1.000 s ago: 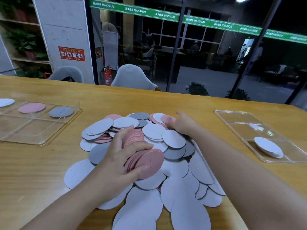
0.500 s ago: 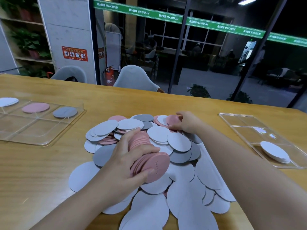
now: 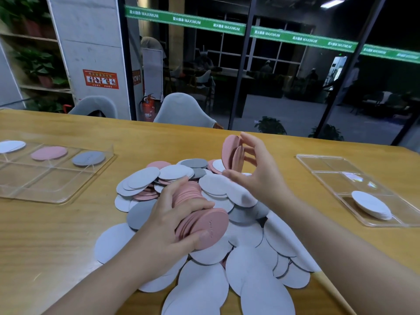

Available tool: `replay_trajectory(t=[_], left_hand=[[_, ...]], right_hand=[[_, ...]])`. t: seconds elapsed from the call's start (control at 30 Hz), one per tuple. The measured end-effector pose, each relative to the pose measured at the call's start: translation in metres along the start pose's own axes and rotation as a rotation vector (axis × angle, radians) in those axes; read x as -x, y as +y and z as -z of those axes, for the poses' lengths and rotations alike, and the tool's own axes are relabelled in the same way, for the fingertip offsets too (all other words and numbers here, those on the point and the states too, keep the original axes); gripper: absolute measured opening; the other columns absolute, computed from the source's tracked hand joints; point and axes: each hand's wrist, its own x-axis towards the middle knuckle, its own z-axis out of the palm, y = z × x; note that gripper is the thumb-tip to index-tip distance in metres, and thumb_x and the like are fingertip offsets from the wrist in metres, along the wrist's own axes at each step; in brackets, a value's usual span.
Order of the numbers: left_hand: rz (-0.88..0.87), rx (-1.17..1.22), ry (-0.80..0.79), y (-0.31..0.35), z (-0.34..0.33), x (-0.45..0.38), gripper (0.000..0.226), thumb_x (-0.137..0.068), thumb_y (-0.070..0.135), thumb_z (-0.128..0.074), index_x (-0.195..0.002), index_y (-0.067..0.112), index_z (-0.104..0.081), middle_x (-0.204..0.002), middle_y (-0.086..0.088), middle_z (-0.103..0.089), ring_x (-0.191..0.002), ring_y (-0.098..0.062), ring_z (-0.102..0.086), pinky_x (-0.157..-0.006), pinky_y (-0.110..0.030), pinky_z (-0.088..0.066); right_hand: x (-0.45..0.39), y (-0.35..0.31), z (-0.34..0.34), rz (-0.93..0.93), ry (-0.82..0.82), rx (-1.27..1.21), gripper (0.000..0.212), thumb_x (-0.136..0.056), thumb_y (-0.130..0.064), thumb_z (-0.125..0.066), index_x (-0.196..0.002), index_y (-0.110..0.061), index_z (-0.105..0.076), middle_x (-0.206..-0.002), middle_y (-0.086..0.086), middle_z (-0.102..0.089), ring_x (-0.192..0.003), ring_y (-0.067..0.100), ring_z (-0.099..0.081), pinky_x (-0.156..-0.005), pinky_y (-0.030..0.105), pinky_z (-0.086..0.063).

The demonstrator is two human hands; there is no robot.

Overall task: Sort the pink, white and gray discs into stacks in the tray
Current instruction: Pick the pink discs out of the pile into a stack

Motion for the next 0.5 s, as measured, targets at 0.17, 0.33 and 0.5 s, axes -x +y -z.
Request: replay_trajectory(t=[0.17, 0.33, 0.5], left_hand=[[0.002, 0.006, 0.003, -0.001, -0.001, -0.001, 0.049, -0.064, 0.062, -0.051, -0.112, 0.067, -0.043, -0.137, 0.042, 0.005, -0.132, 0.016, -0.005, -0.101, -0.018, -0.02], [-0.003, 0.01, 0.019, -0.002, -0.003, -0.001, 0.048, -0.063, 0.065, -0.05, -0.11, 0.07, -0.041, -0.137, 0.043, 0.006, -0.134, 0.016, -0.003, -0.102, -0.018, -0.018], [-0.003, 0.036, 0.032, -0.002, -0.004, 0.0, 0.049, -0.064, 0.069, -0.053, -0.112, 0.067, -0.044, -0.14, 0.038, 0.004, -0.132, 0.019, -0.003, -0.103, -0.022, -0.019]], right_hand=[[0.044, -0.013, 0.013, 0.14, -0.098, 0.012, 0.091, -0.062, -0.044, -0.082, -0.134, -0.037, -0.028, -0.125, -0.016, -0.04, -0.114, -0.004, -0.046, -0.094, 0.01, -0.04], [0.07, -0.015, 0.011, 0.234, -0.173, 0.118, 0.088, -0.066, -0.049, -0.07, -0.139, -0.028, -0.026, -0.124, -0.022, -0.035, -0.114, -0.003, -0.042, -0.093, 0.008, -0.037], [0.077, -0.019, -0.006, 0.183, -0.243, 0.358, 0.087, -0.062, -0.067, -0.055, -0.136, -0.029, -0.028, -0.116, -0.021, -0.03, -0.112, -0.003, -0.037, -0.083, 0.023, -0.047]])
